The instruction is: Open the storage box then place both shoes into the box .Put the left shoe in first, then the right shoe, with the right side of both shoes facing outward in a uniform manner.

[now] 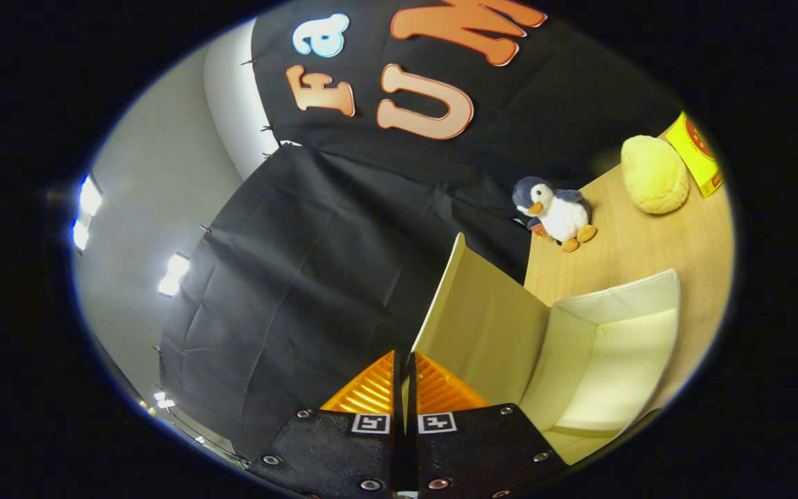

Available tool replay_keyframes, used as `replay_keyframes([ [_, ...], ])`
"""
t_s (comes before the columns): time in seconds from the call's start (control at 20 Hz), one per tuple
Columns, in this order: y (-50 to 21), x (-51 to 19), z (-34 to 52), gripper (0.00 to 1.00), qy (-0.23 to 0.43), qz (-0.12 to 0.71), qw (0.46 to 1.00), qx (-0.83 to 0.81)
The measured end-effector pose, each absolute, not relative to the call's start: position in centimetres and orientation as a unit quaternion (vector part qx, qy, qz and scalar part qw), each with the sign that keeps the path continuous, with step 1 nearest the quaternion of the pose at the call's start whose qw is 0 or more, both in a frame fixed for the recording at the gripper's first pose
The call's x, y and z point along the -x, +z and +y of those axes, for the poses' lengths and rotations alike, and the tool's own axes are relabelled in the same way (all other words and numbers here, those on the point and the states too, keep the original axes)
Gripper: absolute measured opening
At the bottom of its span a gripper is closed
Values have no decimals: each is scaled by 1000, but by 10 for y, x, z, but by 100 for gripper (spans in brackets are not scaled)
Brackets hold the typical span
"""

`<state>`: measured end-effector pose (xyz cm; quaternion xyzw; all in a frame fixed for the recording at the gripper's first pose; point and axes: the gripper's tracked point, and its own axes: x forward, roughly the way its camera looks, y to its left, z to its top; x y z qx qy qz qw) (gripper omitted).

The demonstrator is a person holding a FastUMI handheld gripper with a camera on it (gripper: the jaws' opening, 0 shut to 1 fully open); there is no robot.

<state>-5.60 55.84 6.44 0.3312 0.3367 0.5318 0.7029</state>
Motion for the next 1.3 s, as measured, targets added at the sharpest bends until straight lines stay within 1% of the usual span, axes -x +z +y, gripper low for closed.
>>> replay_keyframes([
  [0.15, 57, 69, 599, 1, 539, 340, 712, -296],
  [0.4, 34, 77, 642, 3, 518, 363, 723, -279],
  [0.5, 16, 75, 656, 9, 502, 370, 740, -253],
  [0.55, 9, 77, 659, 19, 496, 373, 747, -239],
  [0.65, 2, 77, 655, 58, 488, 366, 761, -219],
  [0.75, -1, 71, 645, 90, 475, 358, 777, -205],
  [0.8, -1, 67, 639, 95, 469, 357, 781, -207],
  [0.95, -8, 52, 601, 97, 437, 349, 800, -215],
  [1.3, -28, 0, 463, 97, 320, 306, 878, -182],
])
